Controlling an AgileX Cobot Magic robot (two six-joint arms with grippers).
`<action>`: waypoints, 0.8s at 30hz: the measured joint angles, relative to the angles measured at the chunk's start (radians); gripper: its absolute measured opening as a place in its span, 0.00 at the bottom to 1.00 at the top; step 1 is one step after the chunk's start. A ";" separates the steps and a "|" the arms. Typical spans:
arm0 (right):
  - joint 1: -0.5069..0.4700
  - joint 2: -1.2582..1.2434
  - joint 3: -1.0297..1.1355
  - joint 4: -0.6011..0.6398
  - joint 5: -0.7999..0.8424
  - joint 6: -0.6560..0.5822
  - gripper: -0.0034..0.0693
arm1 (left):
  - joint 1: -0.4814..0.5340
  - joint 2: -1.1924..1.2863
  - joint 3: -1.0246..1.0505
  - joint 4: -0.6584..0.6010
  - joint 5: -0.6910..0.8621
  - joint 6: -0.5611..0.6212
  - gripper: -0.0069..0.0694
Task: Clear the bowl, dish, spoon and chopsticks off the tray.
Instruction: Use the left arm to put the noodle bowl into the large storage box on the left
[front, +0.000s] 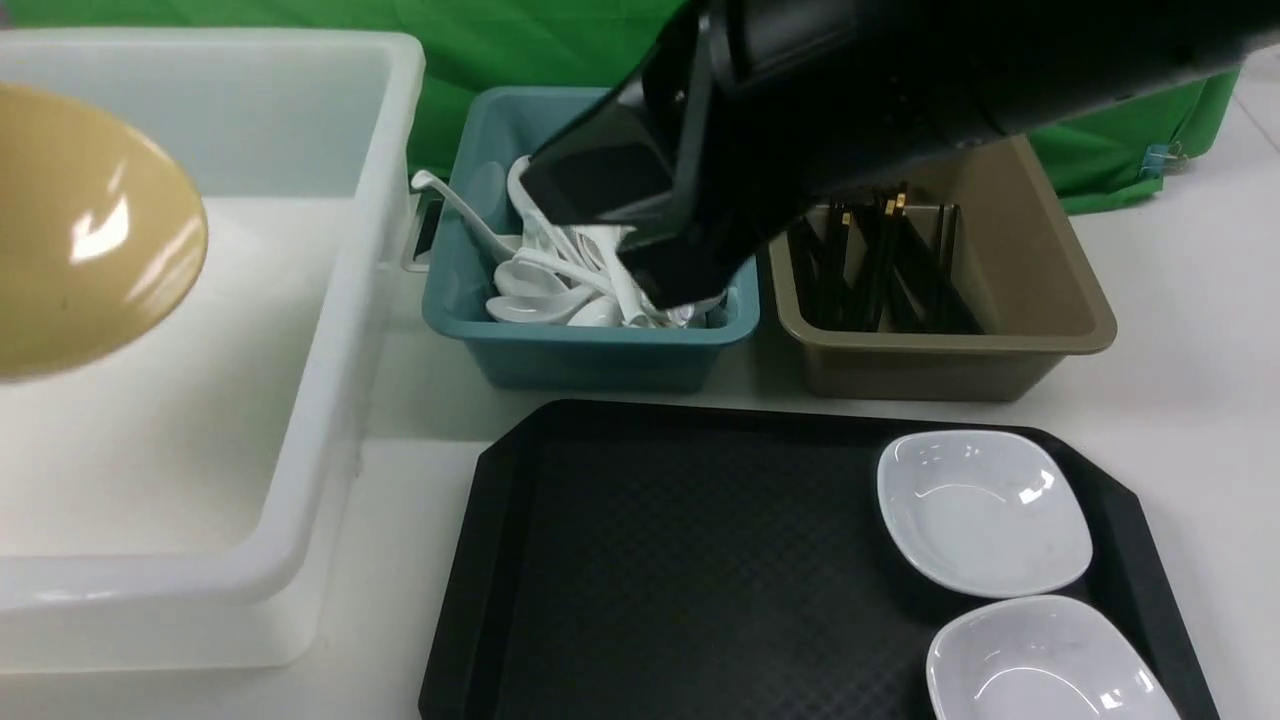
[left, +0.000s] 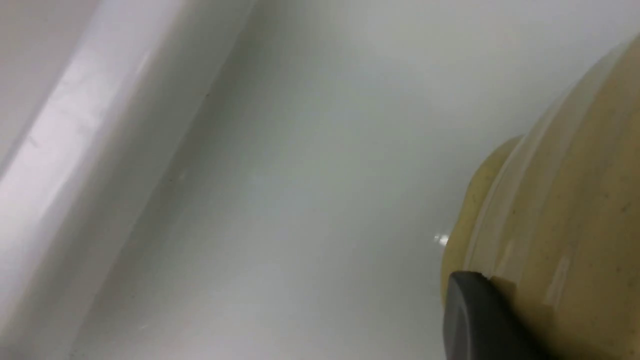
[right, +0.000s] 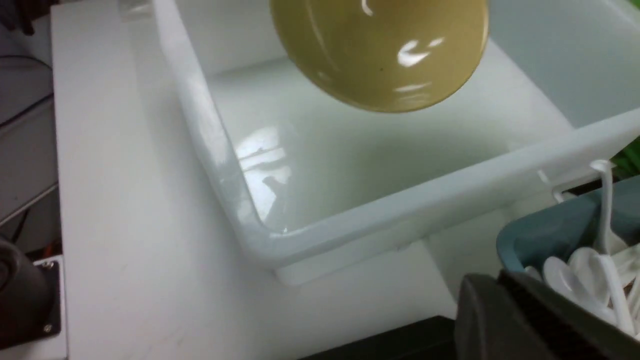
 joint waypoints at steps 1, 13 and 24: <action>0.000 0.006 -0.005 0.000 -0.005 0.000 0.08 | 0.000 0.011 0.000 0.007 -0.003 -0.003 0.10; 0.068 0.142 -0.160 0.002 0.044 0.000 0.08 | 0.000 0.157 0.000 0.177 -0.021 -0.029 0.10; 0.091 0.209 -0.233 -0.005 0.097 0.027 0.08 | 0.000 0.173 -0.001 0.238 0.022 -0.053 0.38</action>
